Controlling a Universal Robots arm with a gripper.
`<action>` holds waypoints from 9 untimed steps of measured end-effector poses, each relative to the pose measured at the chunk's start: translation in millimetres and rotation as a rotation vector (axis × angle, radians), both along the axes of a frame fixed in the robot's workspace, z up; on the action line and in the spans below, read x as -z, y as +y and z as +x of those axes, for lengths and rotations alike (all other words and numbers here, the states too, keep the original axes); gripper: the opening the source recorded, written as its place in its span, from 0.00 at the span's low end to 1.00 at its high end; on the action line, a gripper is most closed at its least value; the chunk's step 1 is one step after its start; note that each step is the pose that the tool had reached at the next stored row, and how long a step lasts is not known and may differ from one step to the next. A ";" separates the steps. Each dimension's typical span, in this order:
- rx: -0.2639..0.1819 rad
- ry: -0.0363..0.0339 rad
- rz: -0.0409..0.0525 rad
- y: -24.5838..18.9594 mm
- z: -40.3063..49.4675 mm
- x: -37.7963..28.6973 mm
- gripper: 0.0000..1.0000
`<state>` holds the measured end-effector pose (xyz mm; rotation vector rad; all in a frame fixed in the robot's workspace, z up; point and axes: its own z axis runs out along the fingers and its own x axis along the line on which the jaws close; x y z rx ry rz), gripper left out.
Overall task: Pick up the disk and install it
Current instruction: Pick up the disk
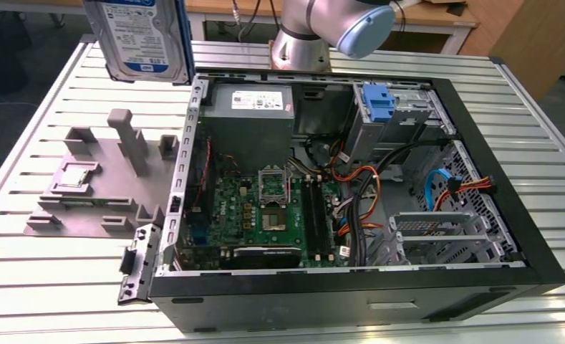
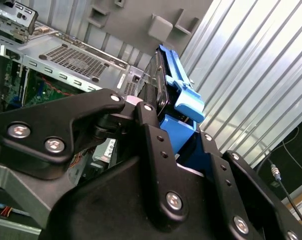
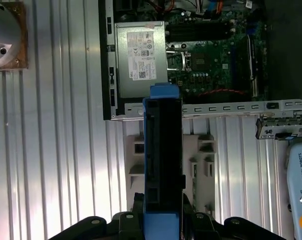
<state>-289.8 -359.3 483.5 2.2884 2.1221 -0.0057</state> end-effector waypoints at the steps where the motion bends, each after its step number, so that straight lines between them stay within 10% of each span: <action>1: 0.000 0.0000 -0.0001 -0.2 2.2 0.0 0.37; 9: 0.000 0.0000 -0.0001 -0.6 19.4 0.2 0.37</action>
